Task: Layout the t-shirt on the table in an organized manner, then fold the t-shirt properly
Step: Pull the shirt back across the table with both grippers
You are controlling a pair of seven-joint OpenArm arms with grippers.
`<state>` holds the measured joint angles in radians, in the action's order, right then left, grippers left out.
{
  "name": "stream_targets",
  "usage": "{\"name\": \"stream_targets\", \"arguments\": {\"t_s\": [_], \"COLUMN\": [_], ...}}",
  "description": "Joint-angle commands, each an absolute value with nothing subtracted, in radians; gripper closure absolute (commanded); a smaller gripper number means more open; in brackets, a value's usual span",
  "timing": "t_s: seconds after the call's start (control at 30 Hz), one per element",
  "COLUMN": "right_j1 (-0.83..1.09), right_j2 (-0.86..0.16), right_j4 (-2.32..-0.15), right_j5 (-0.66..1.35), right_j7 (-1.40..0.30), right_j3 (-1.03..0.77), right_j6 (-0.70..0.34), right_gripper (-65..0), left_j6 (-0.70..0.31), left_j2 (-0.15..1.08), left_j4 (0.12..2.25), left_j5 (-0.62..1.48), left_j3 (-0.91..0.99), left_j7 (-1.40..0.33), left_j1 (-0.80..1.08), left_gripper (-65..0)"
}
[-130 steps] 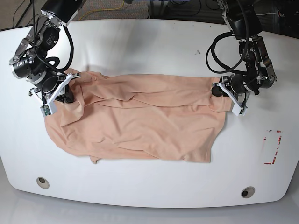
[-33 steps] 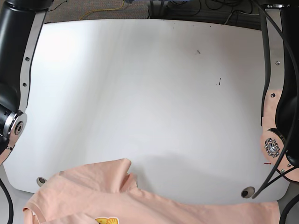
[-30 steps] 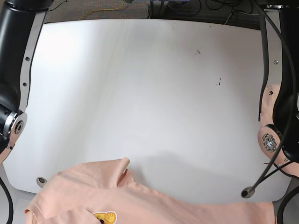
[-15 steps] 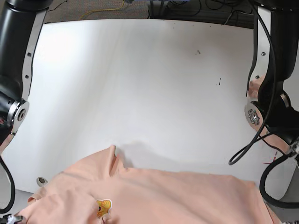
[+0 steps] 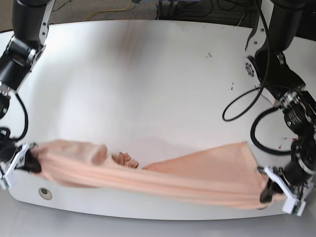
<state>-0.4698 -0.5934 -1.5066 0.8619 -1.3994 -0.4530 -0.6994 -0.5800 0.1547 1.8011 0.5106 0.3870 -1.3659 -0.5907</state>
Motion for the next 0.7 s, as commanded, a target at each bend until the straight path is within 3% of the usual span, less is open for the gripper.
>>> {"name": "stream_targets", "arguments": {"t_s": [0.0,0.23,0.67], "right_j1": [-0.371,-0.079,0.193], "right_j2": [-0.619,-0.562,-0.466], "right_j4": [-1.547,-1.656,-1.785], "right_j5": [0.862,0.938,0.937], "right_j7": [-1.396,-1.396,-1.396], "right_j3": [-0.496,-0.602,-0.624], "right_j6": [-0.698,-0.698,-0.698], "right_gripper": [0.0,0.0,0.0], "left_j6": [-0.576,-0.576,-0.578], "left_j2": [0.171,0.159,0.163], "left_j4": [1.847,1.885,1.939], "left_j5": [0.492,0.493,0.538], "left_j3": [0.409,0.429,0.519], "left_j7": [-1.343,-1.343,-1.342], "left_j1": [-0.513,-0.259,0.054], "left_gripper": [0.0,0.0,0.0]}}
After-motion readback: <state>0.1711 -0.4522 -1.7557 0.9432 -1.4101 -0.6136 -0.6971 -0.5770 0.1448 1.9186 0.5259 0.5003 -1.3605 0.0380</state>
